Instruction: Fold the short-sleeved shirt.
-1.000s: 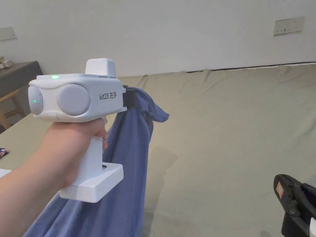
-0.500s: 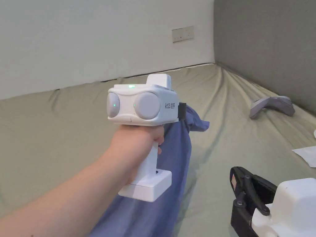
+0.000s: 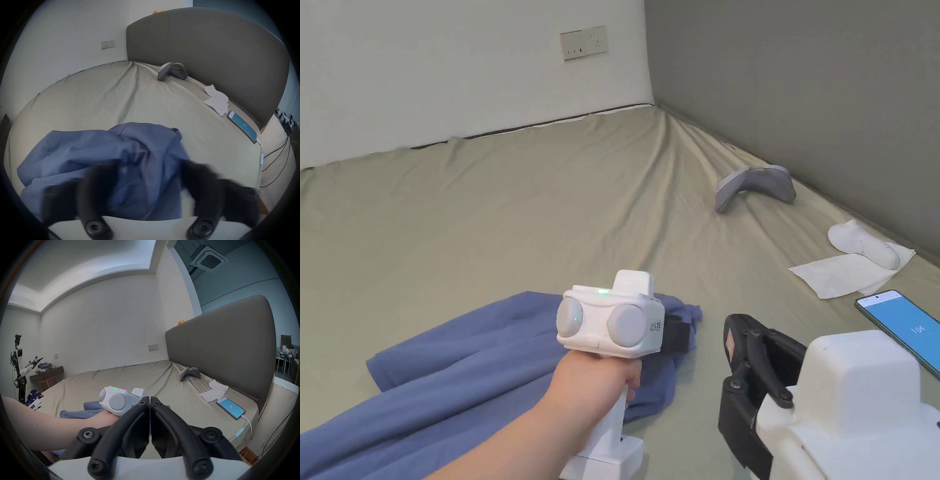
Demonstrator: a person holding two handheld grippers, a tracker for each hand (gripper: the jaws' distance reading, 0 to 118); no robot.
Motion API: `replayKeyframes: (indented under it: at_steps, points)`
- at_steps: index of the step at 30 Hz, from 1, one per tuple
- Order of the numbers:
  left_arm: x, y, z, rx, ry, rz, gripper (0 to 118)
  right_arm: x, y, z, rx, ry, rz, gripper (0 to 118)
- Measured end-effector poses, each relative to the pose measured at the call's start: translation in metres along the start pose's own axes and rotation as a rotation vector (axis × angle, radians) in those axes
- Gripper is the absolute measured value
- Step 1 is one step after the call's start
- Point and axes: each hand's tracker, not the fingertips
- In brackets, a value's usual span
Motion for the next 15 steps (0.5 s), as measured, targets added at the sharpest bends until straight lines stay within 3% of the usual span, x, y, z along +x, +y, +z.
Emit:
replayKeyframes:
  at_steps: [1,2,4,6,11,12,13,14,15]
  points:
    - [-0.005,-0.001,0.005,0.019,0.011,0.014,109,0.0,0.0,0.0,-0.002,0.004,0.008,1]
    - [-0.011,0.0,0.012,0.059,0.002,0.047,113,-0.001,0.0,0.0,-0.004,0.007,0.01,1]
    - [-0.024,0.006,0.037,0.103,0.023,0.098,112,-0.006,-0.007,-0.008,-0.01,0.019,0.016,1]
    - [-0.04,0.008,0.068,0.197,0.138,0.132,107,-0.011,-0.009,-0.012,-0.012,0.027,0.024,1]
    - [-0.102,-0.013,0.175,0.388,0.174,0.237,67,-0.03,-0.002,-0.02,-0.003,0.063,0.062,1]
    - [-0.117,-0.024,0.193,0.423,0.202,0.24,52,-0.036,-0.001,-0.022,-0.001,0.078,0.07,1]
    - [-0.129,-0.039,0.219,0.449,0.247,0.224,28,-0.041,-0.001,-0.024,0.002,0.088,0.079,1]
    - [-0.138,-0.051,0.239,0.468,0.288,0.214,14,-0.046,-0.001,-0.027,0.002,0.095,0.087,1]
    - [-0.149,-0.069,0.261,0.493,0.333,0.213,11,-0.052,-0.001,-0.03,0.004,0.107,0.098,1]
